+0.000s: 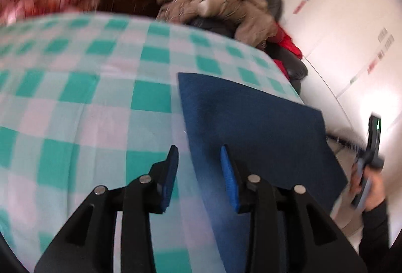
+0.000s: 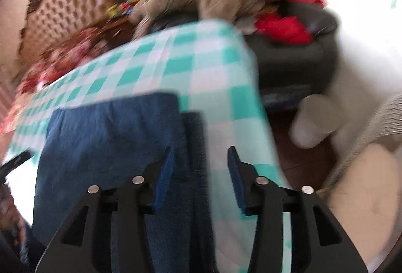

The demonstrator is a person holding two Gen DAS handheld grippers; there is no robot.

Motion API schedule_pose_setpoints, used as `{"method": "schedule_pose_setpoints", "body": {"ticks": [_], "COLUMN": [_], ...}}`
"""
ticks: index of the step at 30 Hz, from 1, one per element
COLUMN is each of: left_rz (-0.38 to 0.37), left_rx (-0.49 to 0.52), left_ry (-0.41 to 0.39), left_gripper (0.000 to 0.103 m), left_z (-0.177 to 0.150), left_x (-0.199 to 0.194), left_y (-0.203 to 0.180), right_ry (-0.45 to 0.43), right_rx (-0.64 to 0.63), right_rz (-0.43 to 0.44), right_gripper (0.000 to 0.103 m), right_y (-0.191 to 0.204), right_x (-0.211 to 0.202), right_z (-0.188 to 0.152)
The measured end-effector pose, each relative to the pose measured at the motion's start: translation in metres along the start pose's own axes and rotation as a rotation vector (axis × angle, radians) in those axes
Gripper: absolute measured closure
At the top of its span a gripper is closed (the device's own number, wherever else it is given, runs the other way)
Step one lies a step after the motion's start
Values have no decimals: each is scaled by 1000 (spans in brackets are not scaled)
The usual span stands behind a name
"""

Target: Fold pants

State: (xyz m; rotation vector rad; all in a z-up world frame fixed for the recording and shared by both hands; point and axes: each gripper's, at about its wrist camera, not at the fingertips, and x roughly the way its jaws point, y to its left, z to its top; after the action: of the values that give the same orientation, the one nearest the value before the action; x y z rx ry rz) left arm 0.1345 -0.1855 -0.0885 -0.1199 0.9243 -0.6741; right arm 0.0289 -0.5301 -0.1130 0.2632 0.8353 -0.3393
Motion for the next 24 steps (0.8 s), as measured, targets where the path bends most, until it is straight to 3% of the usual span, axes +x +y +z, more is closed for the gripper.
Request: {"method": "schedule_pose_setpoints", "body": {"ticks": [1, 3, 4, 6, 9, 11, 12, 14, 17, 19, 20, 22, 24], "left_rz": [6, 69, 99, 81, 89, 94, 125, 147, 165, 246, 244, 208, 188], "left_rx": [38, 164, 214, 304, 318, 302, 307, 330, 337, 404, 408, 402, 470], "left_ry": [-12, -45, -62, -62, -5, 46, 73, 114, 48, -80, -102, -78, -83], "left_gripper": [67, 67, 67, 67, 67, 55, 43, 39, 37, 14, 11, 8, 8], "left_z": [-8, -25, -32, -43, -51, -56, -61, -68, -62, -46, -32, -10, 2], "left_x": [-9, -22, -25, -22, -4, 10, 17, 26, 15, 3, 2, 11, 23], "left_y": [-11, -42, -54, -82, -99, -102, -102, -100, -103, -121, -130, -141, -156], "right_ry": [-51, -149, -199, -235, -209, -148, -103, -60, -54, -45, -40, -32, -24], "right_rx": [-19, -82, -98, -92, -79, -44, -19, -4, -11, -19, -17, -15, -10], "right_rz": [-70, -142, -170, -177, -170, -182, -175, -181, -190, -200, -202, -205, -198], "right_gripper": [56, 45, 31, 24, 24, 24, 24, 25, 24, 24, 24, 24, 24], "right_y": [6, 27, 41, 65, 96, 101, 101, 101, 102, 103, 104, 103, 103], "right_x": [-19, -53, -67, -78, -64, -47, -37, -25, -20, -17, -15, -15, -11], "right_z": [-1, -10, -17, -32, -55, -65, -70, -79, -87, -87, -88, -88, -89]}}
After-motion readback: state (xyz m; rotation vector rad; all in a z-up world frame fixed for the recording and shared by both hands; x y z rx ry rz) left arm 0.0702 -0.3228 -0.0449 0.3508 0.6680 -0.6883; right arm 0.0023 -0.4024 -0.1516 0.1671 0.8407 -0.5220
